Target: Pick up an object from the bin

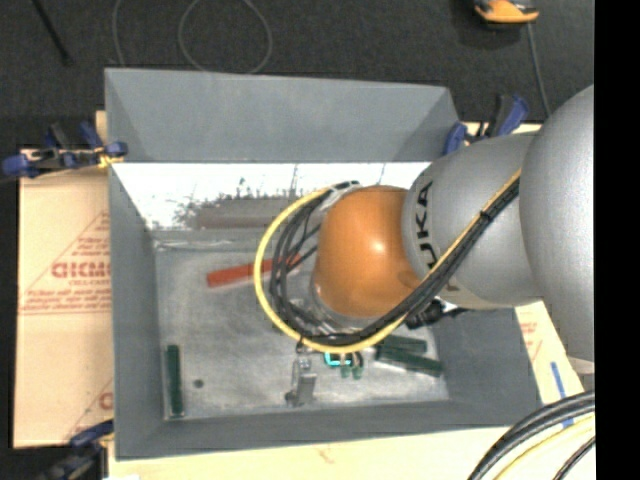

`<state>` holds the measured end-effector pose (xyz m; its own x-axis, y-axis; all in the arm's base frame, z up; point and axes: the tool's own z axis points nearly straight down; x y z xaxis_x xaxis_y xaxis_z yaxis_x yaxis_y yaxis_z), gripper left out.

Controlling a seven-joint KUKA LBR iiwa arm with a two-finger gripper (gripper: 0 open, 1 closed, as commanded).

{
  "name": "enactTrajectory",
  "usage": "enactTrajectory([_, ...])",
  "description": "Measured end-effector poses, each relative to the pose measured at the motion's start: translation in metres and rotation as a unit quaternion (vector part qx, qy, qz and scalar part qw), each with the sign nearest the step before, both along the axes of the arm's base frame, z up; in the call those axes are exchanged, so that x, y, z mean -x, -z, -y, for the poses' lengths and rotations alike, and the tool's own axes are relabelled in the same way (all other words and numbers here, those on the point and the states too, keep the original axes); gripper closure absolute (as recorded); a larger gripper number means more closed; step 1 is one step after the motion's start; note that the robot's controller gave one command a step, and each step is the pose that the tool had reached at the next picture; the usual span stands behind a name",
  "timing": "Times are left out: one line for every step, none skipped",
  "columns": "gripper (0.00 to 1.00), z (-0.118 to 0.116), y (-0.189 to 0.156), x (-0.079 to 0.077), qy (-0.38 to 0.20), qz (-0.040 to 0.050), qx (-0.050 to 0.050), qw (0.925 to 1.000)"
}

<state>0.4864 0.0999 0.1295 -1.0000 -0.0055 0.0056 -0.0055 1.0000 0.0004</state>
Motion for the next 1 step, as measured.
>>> enactTrajectory([0.00,0.1022,0.0602,-0.0405,-0.130,0.0044,0.001,0.9915])
